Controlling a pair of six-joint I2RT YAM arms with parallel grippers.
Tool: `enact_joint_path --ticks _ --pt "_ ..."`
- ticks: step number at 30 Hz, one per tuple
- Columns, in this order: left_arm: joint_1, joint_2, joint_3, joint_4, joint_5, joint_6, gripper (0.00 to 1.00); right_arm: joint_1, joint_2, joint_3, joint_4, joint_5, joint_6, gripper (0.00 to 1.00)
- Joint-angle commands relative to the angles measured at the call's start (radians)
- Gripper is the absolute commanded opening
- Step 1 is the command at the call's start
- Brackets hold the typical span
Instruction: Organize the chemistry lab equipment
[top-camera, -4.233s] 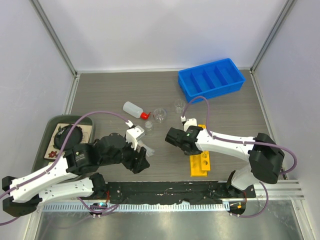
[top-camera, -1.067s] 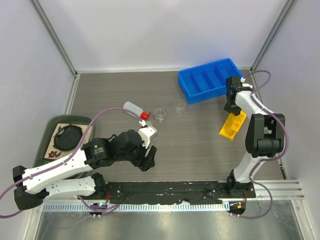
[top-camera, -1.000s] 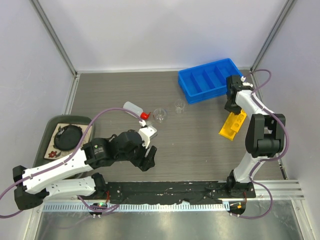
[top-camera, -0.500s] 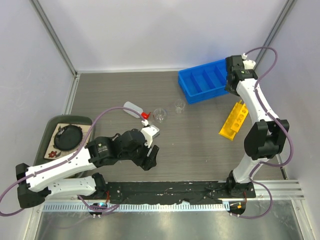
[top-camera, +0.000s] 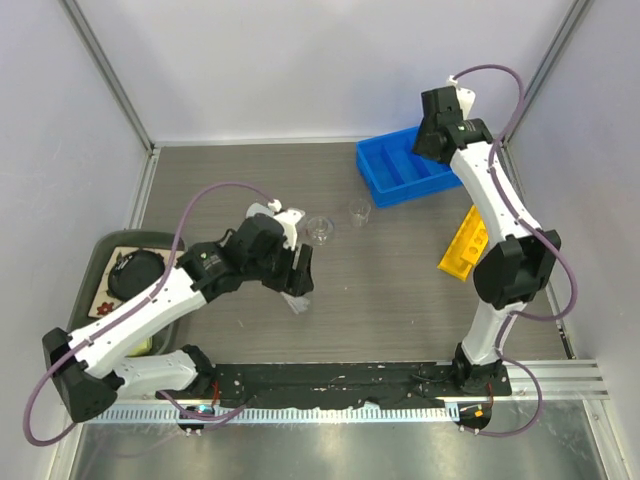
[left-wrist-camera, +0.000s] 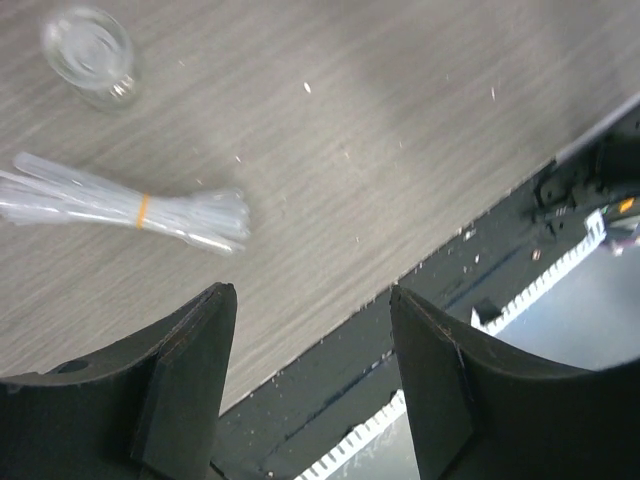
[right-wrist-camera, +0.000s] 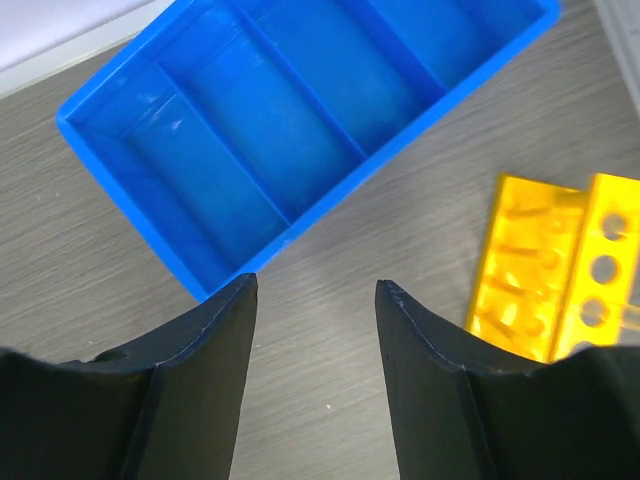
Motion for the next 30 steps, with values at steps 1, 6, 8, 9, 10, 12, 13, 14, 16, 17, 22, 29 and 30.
enact_joint_path --ticks 1,6,8,9,10,12,13,14,16,17,22,29,30 --pt "0.133 0.065 0.1 0.048 0.093 0.026 0.68 -0.003 0.123 0.072 0.075 -0.166 -0.027 0.57" --pt "0.266 0.158 0.176 0.052 0.125 0.017 0.67 0.004 0.218 0.17 0.109 -0.247 -0.04 0.57" --pt "0.294 0.191 0.199 0.059 0.135 0.008 0.67 0.012 0.258 0.209 0.13 -0.272 -0.051 0.59" --pt "0.318 0.198 0.205 0.063 0.135 0.003 0.68 0.014 0.278 0.229 0.13 -0.273 -0.054 0.59" --pt "0.332 0.214 0.211 0.065 0.133 -0.008 0.68 0.015 0.298 0.252 0.12 -0.27 -0.06 0.59" --pt "0.369 0.226 0.214 0.074 0.141 -0.018 0.69 0.017 0.365 0.325 0.098 -0.266 -0.063 0.59" --pt "0.38 0.232 0.213 0.079 0.148 -0.022 0.69 0.018 0.384 0.348 0.081 -0.269 -0.063 0.59" --pt "0.39 0.238 0.21 0.085 0.161 -0.025 0.69 0.018 0.402 0.369 0.078 -0.281 -0.065 0.59" --pt "0.42 0.244 0.196 0.098 0.184 -0.029 0.7 0.027 0.43 0.365 0.096 -0.286 -0.07 0.59" --pt "0.427 0.251 0.193 0.103 0.187 -0.031 0.7 0.032 0.435 0.354 0.104 -0.29 -0.074 0.59" --pt "0.458 0.266 0.17 0.099 0.204 -0.019 0.69 0.076 0.491 0.348 0.129 -0.293 -0.131 0.59" --pt "0.461 0.245 0.14 0.083 0.188 0.014 0.68 0.107 0.528 0.334 0.147 -0.313 -0.16 0.59" --pt "0.461 0.241 0.136 0.083 0.187 0.015 0.68 0.11 0.531 0.331 0.15 -0.315 -0.16 0.59"
